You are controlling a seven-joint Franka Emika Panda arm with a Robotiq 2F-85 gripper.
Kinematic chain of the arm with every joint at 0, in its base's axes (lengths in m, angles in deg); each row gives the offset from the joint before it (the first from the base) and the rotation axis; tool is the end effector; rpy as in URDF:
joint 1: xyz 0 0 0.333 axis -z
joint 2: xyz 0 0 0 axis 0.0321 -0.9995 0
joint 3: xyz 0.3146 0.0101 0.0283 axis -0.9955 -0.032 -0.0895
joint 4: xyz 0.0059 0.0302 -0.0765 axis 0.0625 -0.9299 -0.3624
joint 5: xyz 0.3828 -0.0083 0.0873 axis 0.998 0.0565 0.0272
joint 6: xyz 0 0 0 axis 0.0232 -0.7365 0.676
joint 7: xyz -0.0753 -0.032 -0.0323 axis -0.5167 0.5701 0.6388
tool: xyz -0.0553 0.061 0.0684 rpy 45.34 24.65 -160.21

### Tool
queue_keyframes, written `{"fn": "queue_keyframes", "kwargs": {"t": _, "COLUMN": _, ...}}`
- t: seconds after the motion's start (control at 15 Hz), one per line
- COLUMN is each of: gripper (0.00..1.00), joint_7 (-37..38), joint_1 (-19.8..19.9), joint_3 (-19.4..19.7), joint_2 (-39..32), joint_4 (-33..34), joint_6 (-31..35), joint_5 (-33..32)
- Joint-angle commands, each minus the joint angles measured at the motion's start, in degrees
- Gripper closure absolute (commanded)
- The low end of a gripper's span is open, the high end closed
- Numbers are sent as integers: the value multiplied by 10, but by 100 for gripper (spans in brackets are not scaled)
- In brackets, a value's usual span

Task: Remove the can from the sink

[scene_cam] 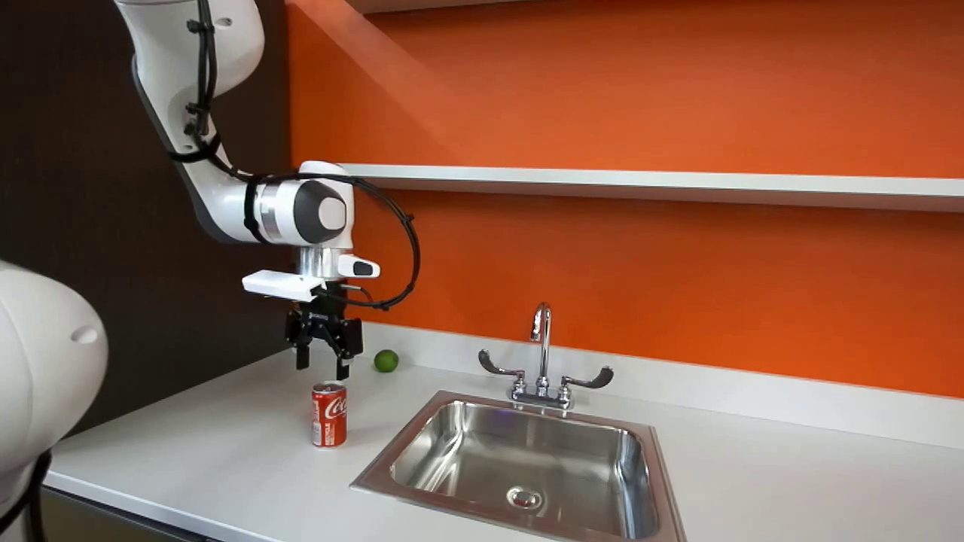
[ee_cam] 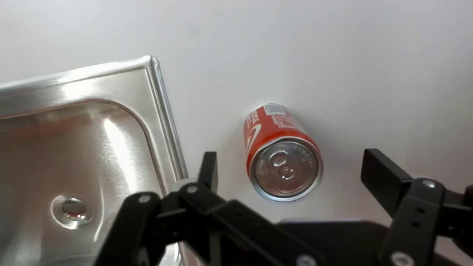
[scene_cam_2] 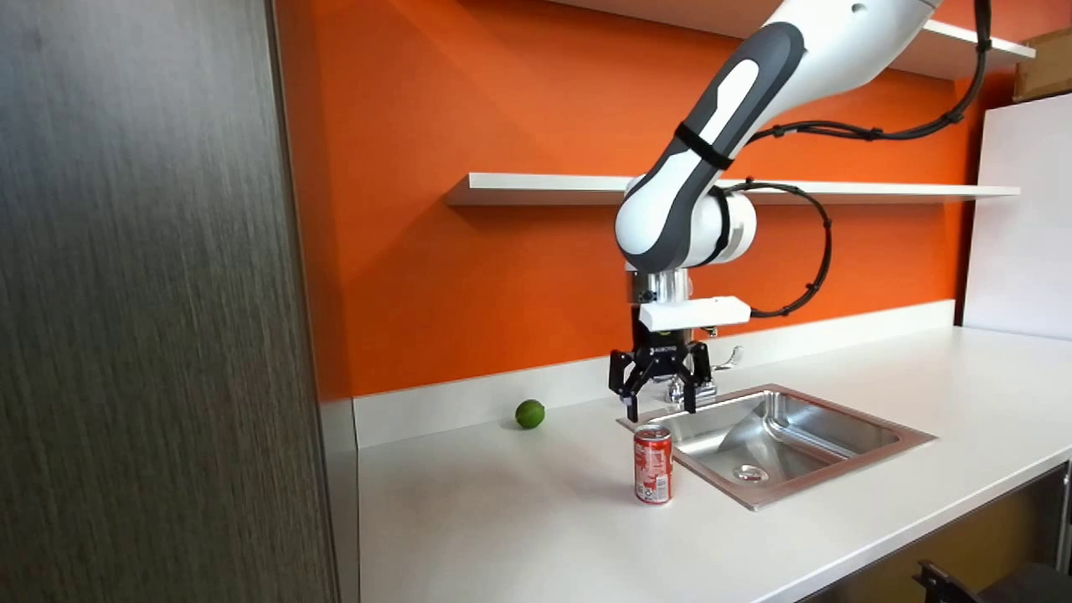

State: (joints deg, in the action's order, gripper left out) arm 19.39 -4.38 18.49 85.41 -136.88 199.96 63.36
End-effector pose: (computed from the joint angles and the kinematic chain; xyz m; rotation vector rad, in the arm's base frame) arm 0.4661 0.0743 0.2970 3.1226 -0.1548 -0.0632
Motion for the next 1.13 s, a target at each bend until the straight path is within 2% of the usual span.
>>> {"fn": "queue_keyframes", "kwargs": {"t": 0.0, "gripper": 0, "joint_7": 3, "joint_1": 24, "joint_3": 9, "joint_2": 71, "joint_4": -60, "joint_6": 14, "joint_5": 34}}
{"fn": "queue_keyframes", "kwargs": {"t": 0.2, "gripper": 0, "joint_7": -5, "joint_1": 48, "joint_3": 30, "joint_2": 100, "joint_4": -87, "joint_6": 14, "joint_5": 48}}
{"fn": "queue_keyframes", "kwargs": {"t": 0.6, "gripper": 0, "joint_7": -40, "joint_1": 96, "joint_3": 65, "joint_2": 114, "joint_4": -116, "joint_6": 30, "joint_5": 20}}
{"fn": "queue_keyframes", "kwargs": {"t": 0.8, "gripper": 0, "joint_7": -52, "joint_1": 108, "joint_3": 77, "joint_2": 113, "joint_4": -126, "joint_6": 27, "joint_5": 28}}
{"fn": "queue_keyframes", "kwargs": {"t": 0.87, "gripper": 0, "joint_7": -37, "joint_1": 103, "joint_3": 69, "joint_2": 94, "joint_4": -108, "joint_6": 20, "joint_5": 29}}
{"fn": "queue_keyframes", "kwargs": {"t": 1.07, "gripper": 0, "joint_7": -41, "joint_1": 107, "joint_3": 74, "joint_2": 94, "joint_4": -114, "joint_6": 20, "joint_5": 30}}
